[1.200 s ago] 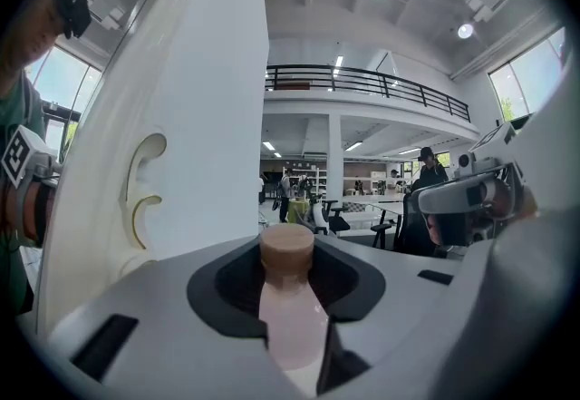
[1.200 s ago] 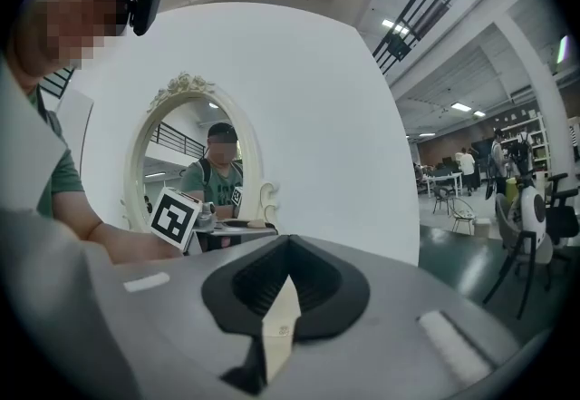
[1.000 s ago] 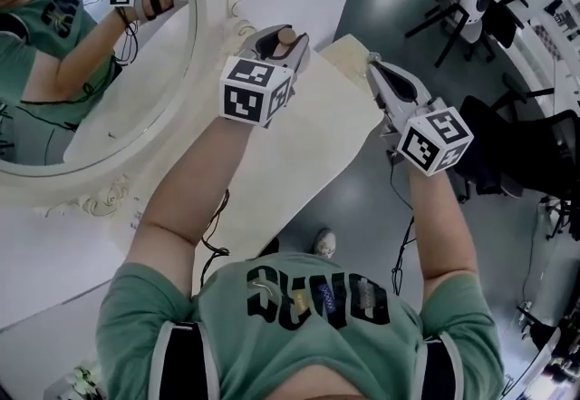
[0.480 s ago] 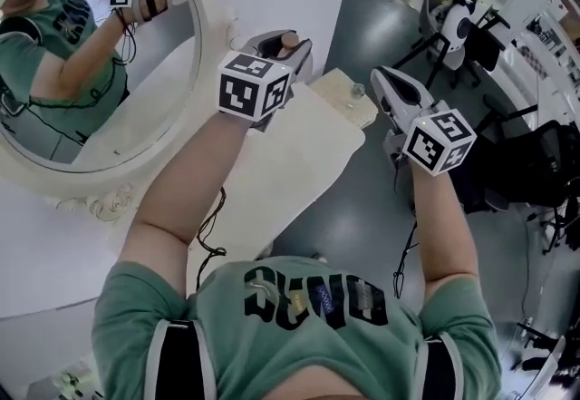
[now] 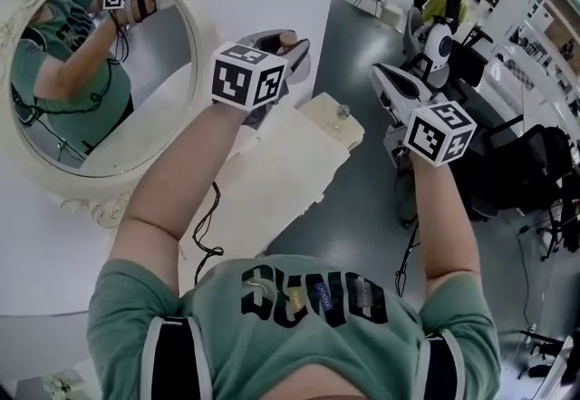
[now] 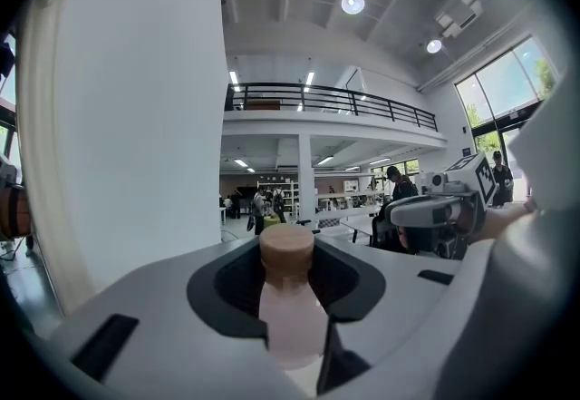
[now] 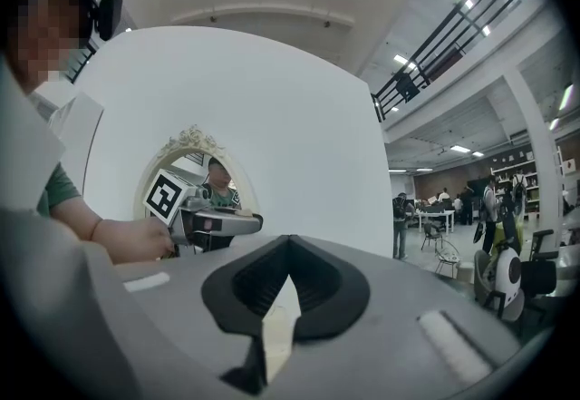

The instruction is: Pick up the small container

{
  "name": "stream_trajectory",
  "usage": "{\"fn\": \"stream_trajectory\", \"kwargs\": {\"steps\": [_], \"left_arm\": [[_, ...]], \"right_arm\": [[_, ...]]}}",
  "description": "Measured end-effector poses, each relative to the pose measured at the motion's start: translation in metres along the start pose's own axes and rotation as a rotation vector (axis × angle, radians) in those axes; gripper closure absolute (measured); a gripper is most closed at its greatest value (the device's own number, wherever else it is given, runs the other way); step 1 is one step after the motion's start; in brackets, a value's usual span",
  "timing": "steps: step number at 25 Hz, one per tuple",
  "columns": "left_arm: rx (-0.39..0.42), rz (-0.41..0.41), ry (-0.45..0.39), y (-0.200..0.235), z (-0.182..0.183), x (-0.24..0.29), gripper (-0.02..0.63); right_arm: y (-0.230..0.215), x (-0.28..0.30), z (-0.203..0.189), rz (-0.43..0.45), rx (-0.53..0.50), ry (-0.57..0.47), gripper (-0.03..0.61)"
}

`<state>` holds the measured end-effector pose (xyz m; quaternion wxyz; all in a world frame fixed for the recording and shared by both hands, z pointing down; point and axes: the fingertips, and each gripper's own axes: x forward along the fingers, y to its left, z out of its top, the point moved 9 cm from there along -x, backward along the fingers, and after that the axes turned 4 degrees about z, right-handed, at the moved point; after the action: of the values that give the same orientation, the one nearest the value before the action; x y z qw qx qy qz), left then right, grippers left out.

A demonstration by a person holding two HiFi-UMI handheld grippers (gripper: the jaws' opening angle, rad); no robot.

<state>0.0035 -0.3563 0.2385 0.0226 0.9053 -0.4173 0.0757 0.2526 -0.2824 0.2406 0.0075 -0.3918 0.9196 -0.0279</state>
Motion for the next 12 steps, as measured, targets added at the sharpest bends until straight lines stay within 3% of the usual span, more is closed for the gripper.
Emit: {"fn": "stream_trajectory", "kwargs": {"steps": [12], "left_arm": [[0.044,-0.036,-0.035,-0.015,0.073,-0.028,0.489]], "right_arm": [[0.015,-0.018,0.059,0.004,-0.050,-0.028,0.569]]}}
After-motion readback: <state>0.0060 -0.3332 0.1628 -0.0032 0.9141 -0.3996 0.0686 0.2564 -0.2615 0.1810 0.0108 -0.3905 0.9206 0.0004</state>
